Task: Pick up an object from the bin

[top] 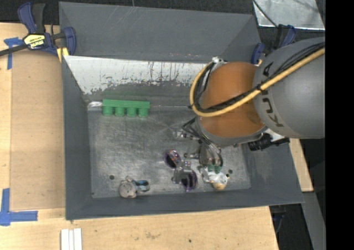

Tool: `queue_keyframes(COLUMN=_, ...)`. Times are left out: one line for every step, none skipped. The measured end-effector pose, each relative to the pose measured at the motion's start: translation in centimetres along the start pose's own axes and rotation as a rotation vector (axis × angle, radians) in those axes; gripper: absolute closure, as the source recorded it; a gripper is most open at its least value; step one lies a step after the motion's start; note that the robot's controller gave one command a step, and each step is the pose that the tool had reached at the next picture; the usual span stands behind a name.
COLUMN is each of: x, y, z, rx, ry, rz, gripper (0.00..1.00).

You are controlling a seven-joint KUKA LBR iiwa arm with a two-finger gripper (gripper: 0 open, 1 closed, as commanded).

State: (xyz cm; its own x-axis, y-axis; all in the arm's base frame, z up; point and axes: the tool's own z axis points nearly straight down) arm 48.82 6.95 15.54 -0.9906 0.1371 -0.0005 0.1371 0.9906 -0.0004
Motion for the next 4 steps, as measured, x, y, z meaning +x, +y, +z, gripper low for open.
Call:
queue_keyframes(x=0.0, y=0.0, z=0.0, rx=0.0, ry=0.0, rz=0.001, gripper=0.0)
queue_keyframes(x=-4.0, y=-0.5, z=3.4, rx=-0.003, ry=-0.009, rz=-0.078, gripper=0.0)
queue_keyframes(x=-3.4, y=-1.4, z=6.5, rx=-0.001, ry=-0.006, rz=-0.111, gripper=0.0)
queue_keyframes(x=-10.8, y=-5.5, z=5.6, rx=0.0, ry=-0.004, rz=-0.03, gripper=1.0)
